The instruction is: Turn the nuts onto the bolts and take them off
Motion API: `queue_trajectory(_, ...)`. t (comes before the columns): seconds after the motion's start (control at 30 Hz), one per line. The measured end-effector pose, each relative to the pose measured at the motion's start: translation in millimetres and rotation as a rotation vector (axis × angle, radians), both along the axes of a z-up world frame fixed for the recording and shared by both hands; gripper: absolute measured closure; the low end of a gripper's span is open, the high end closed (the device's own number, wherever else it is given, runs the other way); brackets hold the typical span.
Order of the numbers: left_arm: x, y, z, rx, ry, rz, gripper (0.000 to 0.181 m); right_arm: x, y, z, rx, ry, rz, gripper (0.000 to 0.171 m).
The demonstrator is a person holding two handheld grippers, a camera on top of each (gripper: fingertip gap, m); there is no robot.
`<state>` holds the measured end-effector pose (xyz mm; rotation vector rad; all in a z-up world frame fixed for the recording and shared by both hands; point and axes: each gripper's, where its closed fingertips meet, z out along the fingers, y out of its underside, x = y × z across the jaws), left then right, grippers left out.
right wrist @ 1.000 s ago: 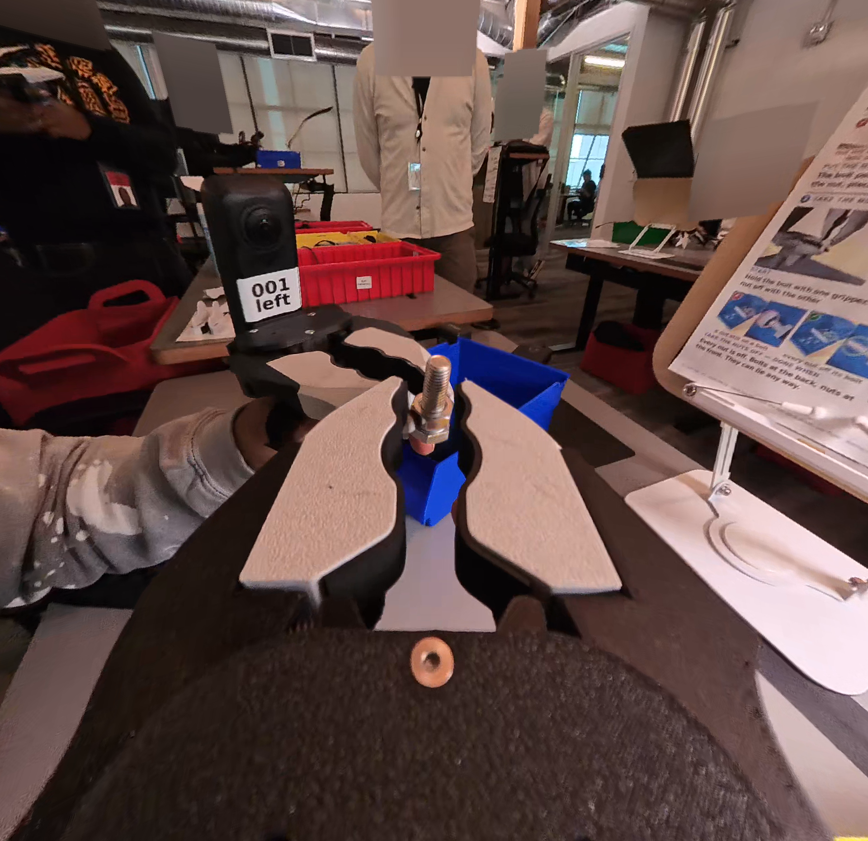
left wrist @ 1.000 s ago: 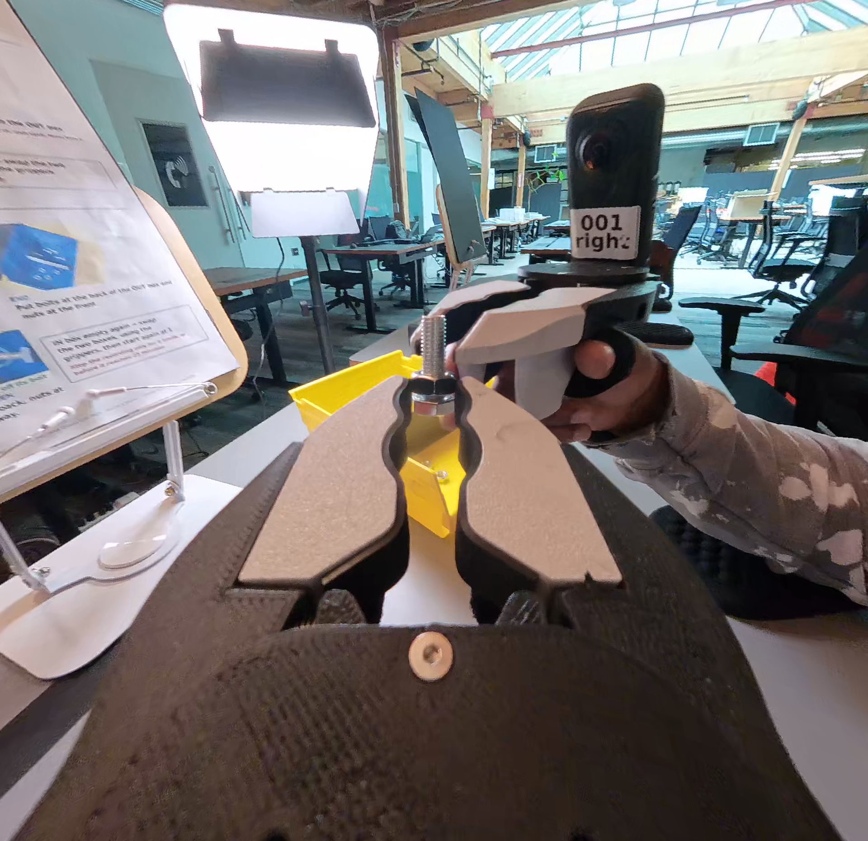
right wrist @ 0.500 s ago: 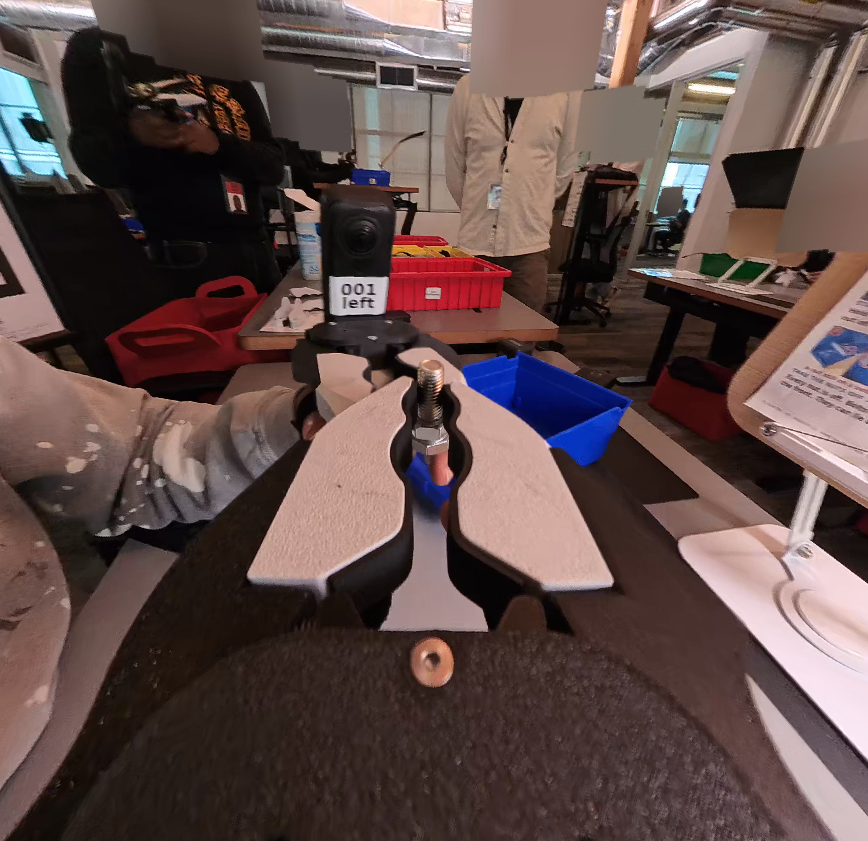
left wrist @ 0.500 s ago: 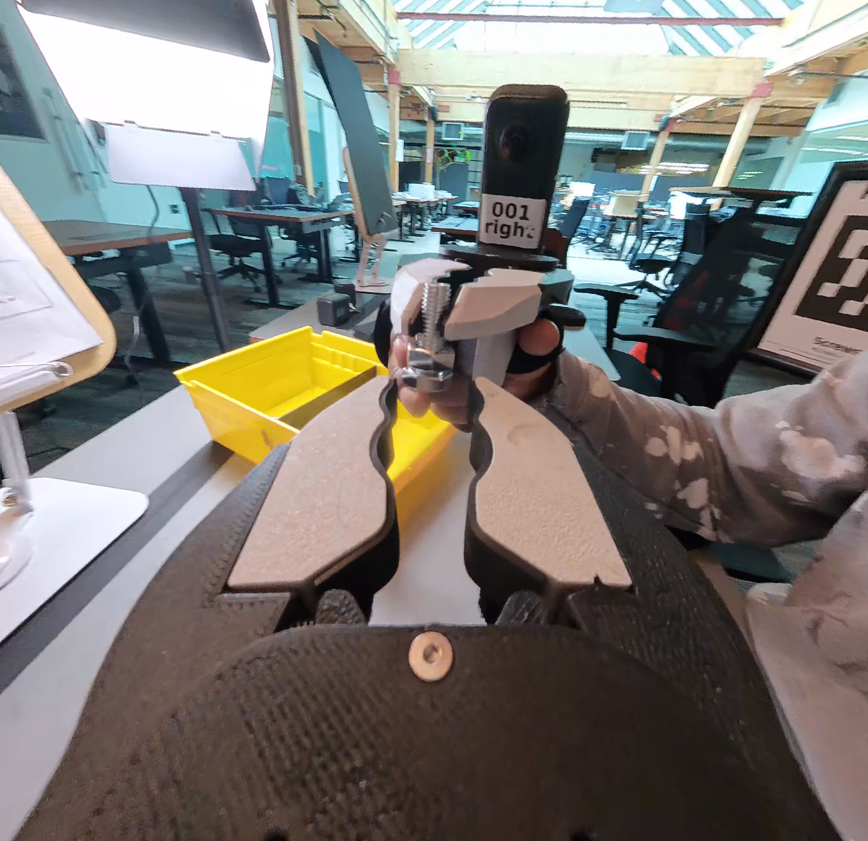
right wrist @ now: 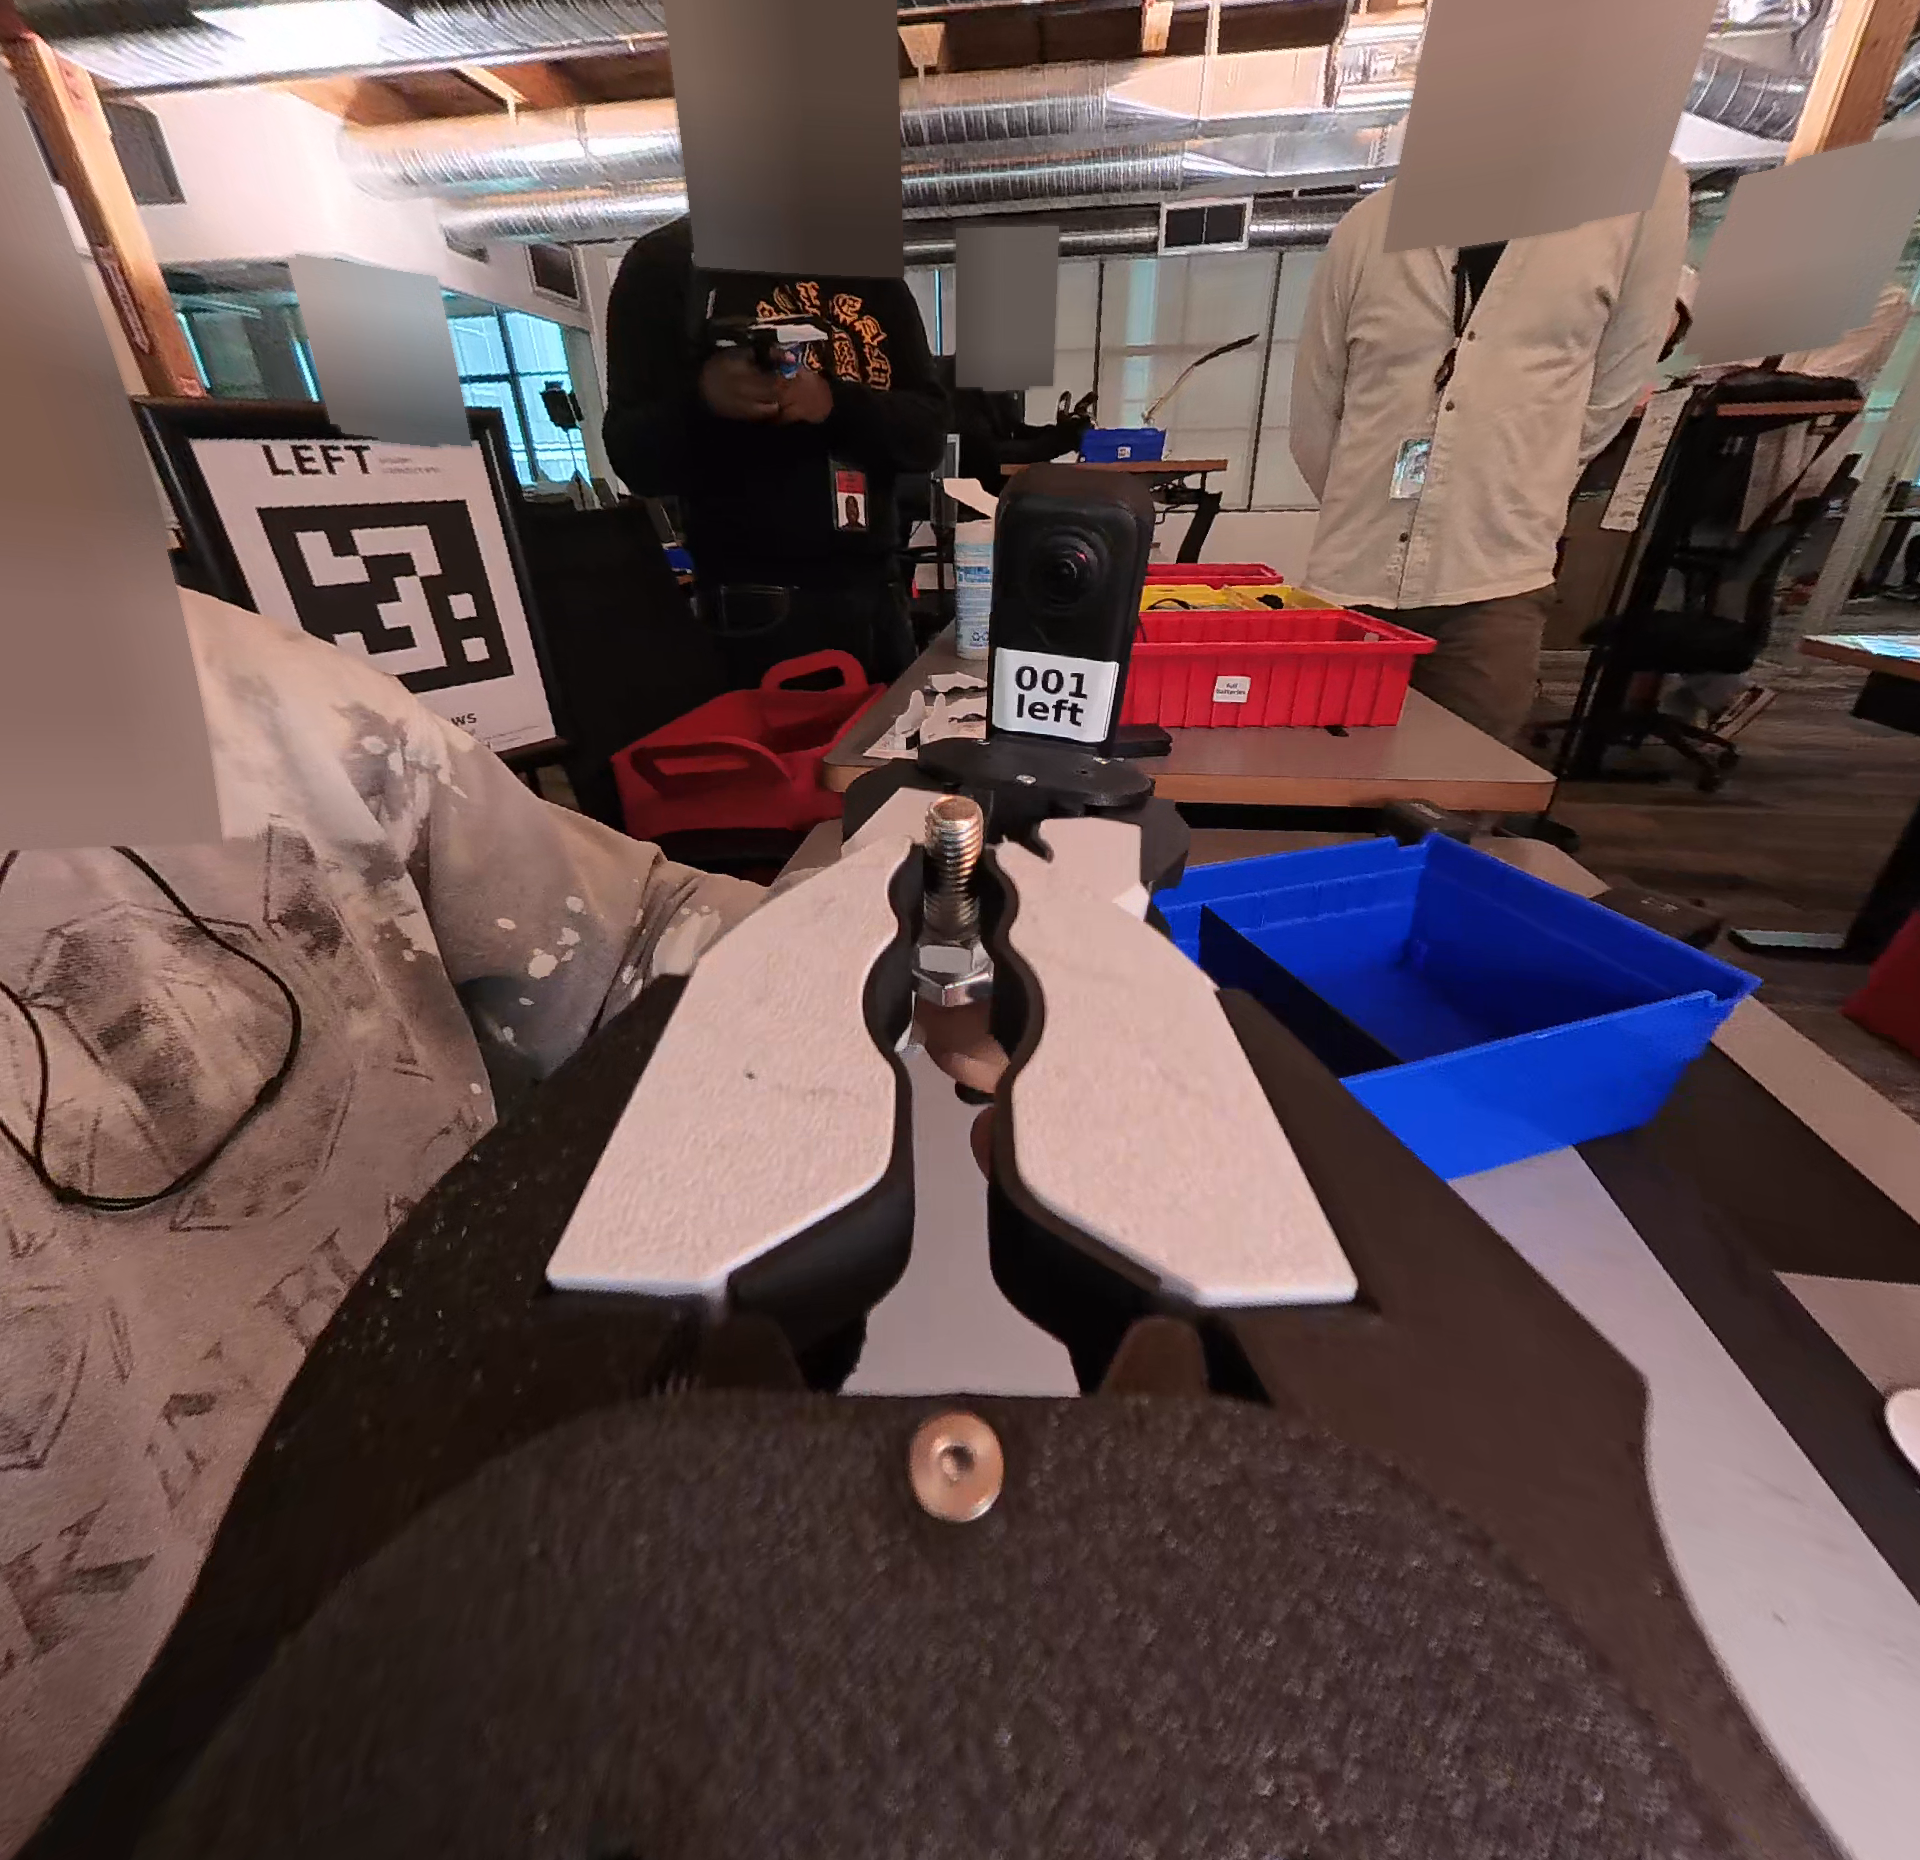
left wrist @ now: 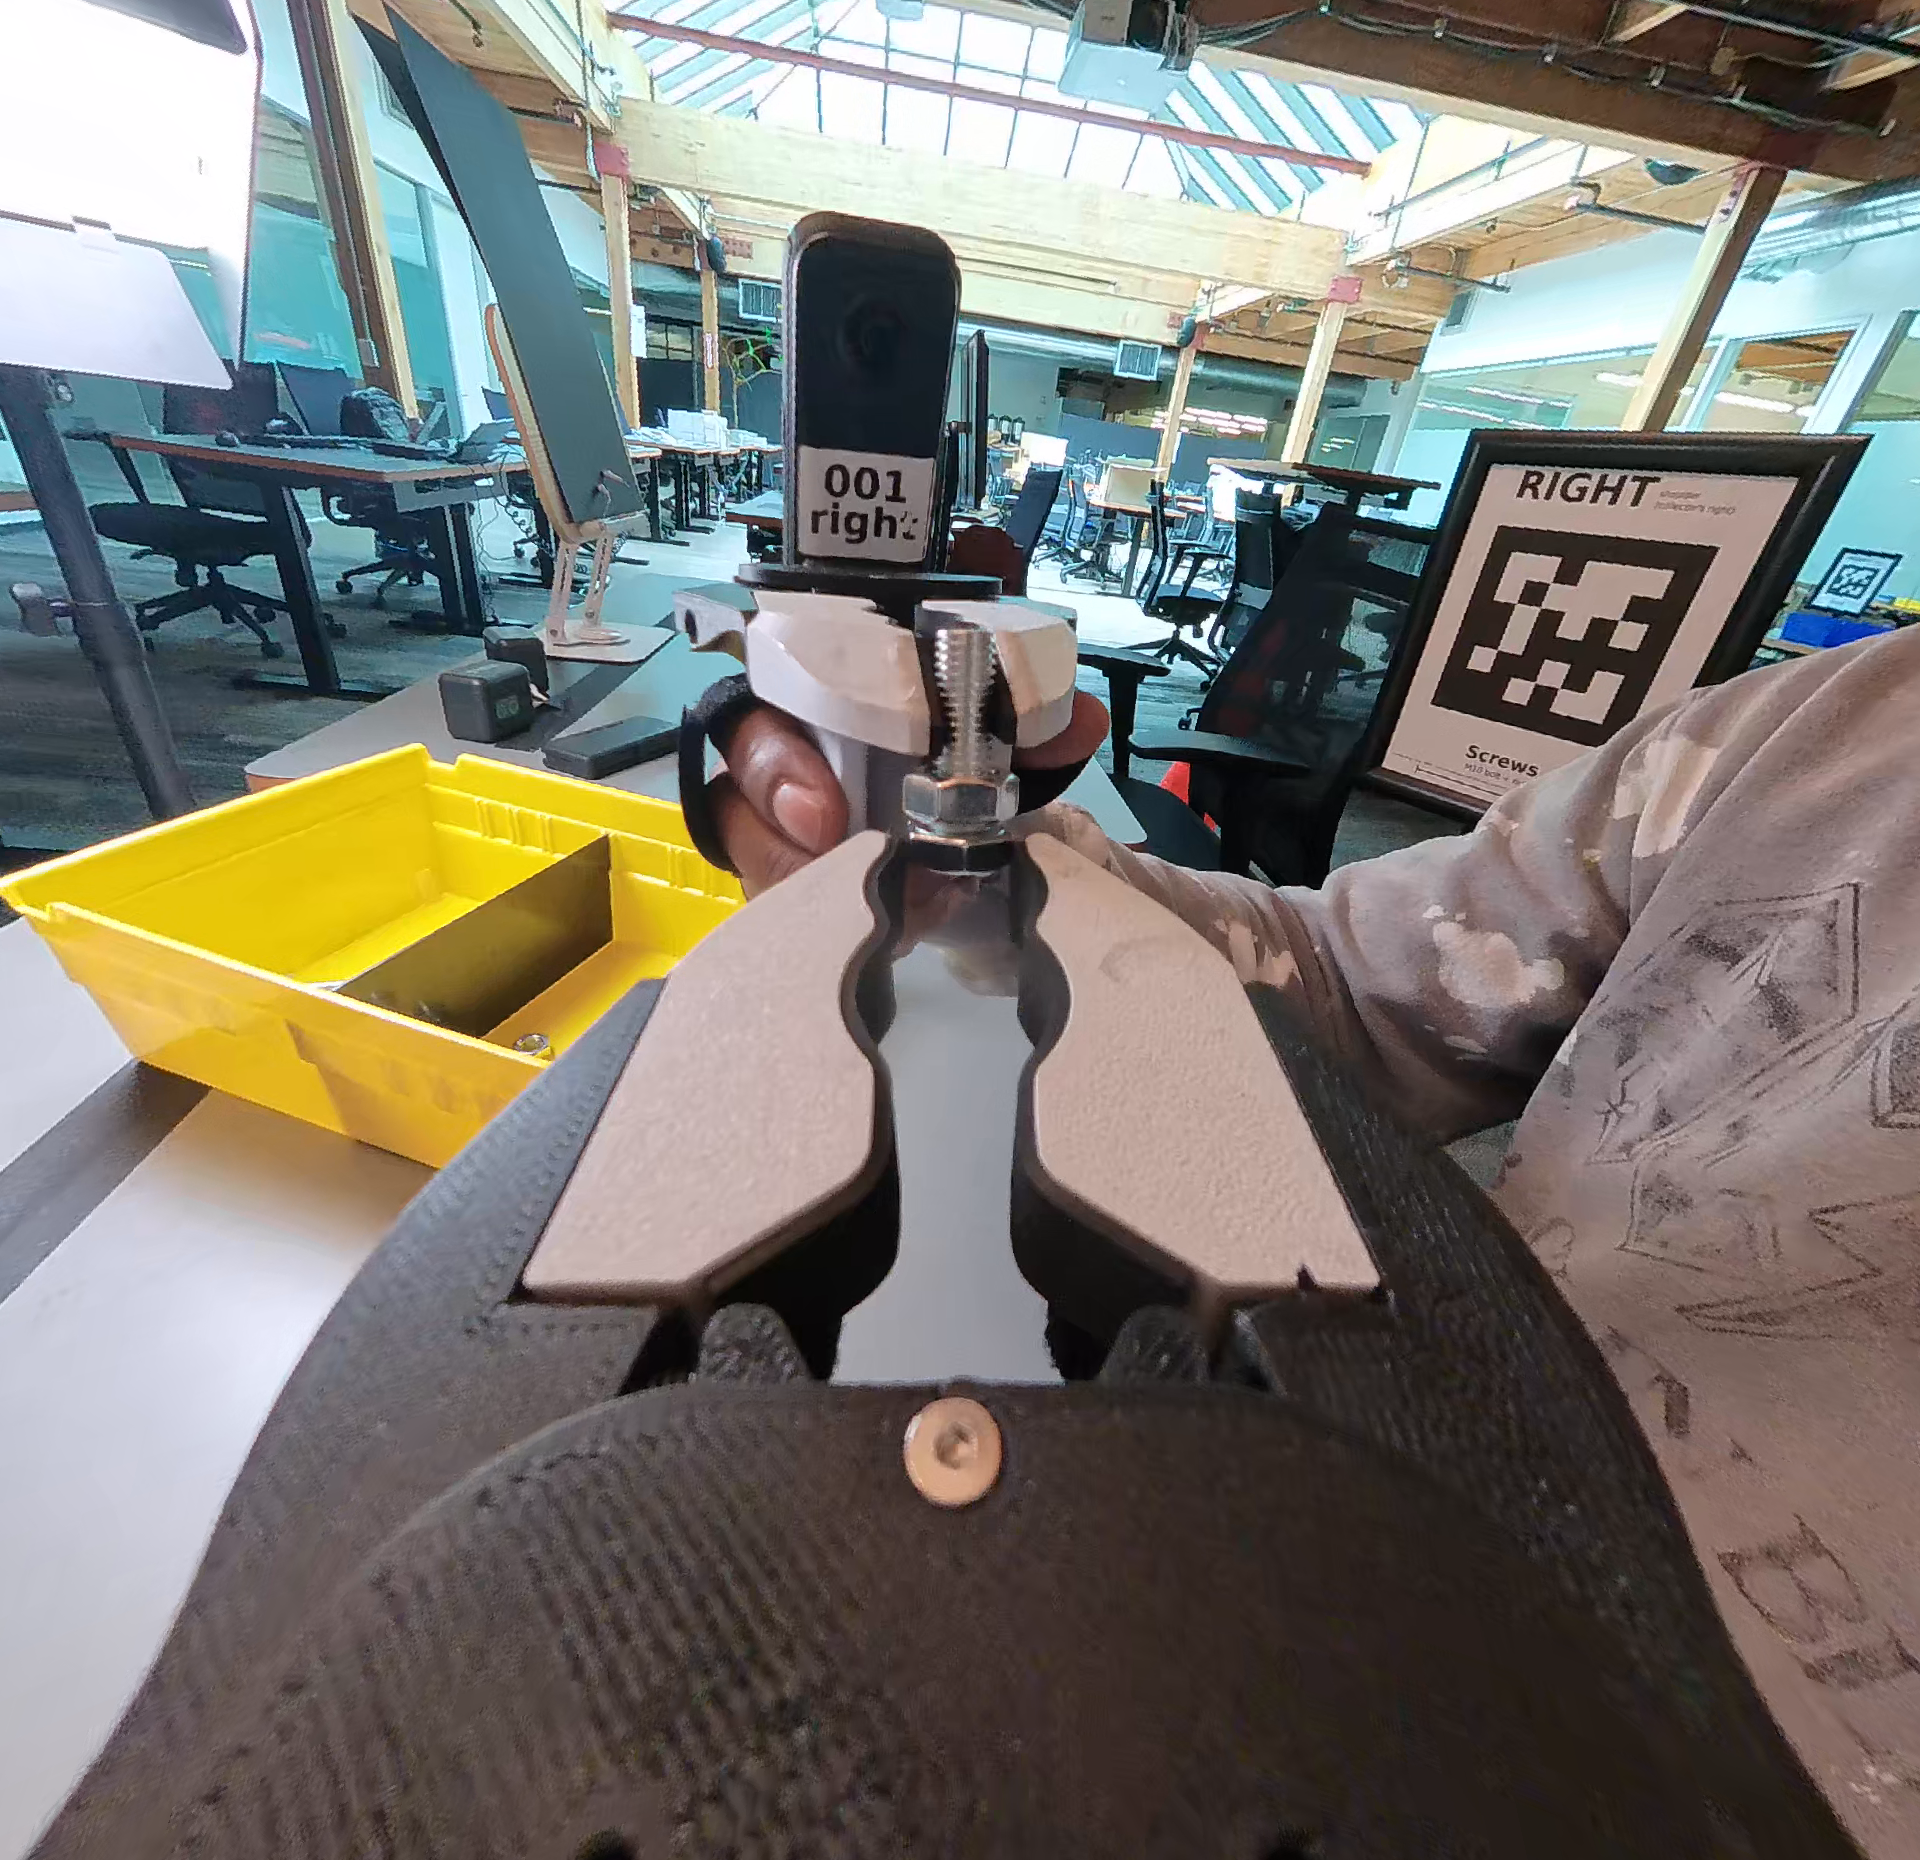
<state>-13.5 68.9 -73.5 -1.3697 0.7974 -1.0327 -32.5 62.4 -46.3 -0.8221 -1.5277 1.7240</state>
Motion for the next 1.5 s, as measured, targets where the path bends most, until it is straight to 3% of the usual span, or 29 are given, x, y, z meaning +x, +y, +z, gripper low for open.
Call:
queue_trajectory(0.3, -2, 5, 1, 0.010, -0.015, 0.036, 0.163, -2, 3, -1, 0.005, -0.011, -0.028, 0.162)
queue_trajectory(0.53, -28, 25, 13, 0.099, -0.087, 0.284, 0.163, -15, 32, 5, -0.001, 0.002, -0.272, 0.147)
queue_trajectory(0.67, -31, 27, 15, 0.122, -0.098, 0.330, 0.163, -29, 32, -1, 0.002, -0.032, -0.332, 0.140)
queue_trajectory(0.73, -33, 24, 17, 0.103, -0.140, 0.289, 0.163, -26, 33, 0, -0.014, -0.031, -0.316, 0.140)
queue_trajectory(0.8, -36, 19, 24, 0.110, -0.191, 0.247, 0.163, -22, 55, 2, -0.038, -0.027, -0.418, 0.163)
queue_trajectory(0.83, -36, 18, 25, 0.114, -0.182, 0.245, 0.164, -18, 67, 1, -0.042, -0.026, -0.475, 0.164)
queue_trajectory(1.1, -35, 25, 18, 0.115, -0.149, 0.296, 0.163, -27, 30, 5, -0.035, -0.030, -0.338, 0.138)
queue_trajectory(1.2, -35, 23, 20, 0.129, -0.147, 0.305, 0.163, -30, 34, 2, -0.040, -0.044, -0.360, 0.136)
queue_trajectory(1.23, -38, 23, 22, 0.134, -0.162, 0.308, 0.163, -28, 37, 3, -0.062, -0.047, -0.361, 0.140)
queue_trajectory(1.27, -39, 20, 25, 0.136, -0.182, 0.283, 0.163, -26, 50, 5, -0.092, -0.038, -0.425, 0.158)
queue_trajectory(1.3, -40, 19, 27, 0.133, -0.183, 0.282, 0.163, -22, 58, 8, -0.098, -0.008, -0.463, 0.159)
queue_trajectory(1.5, -43, 22, 26, 0.148, -0.156, 0.334, 0.164, -27, 33, 12, -0.090, -0.015, -0.376, 0.139)
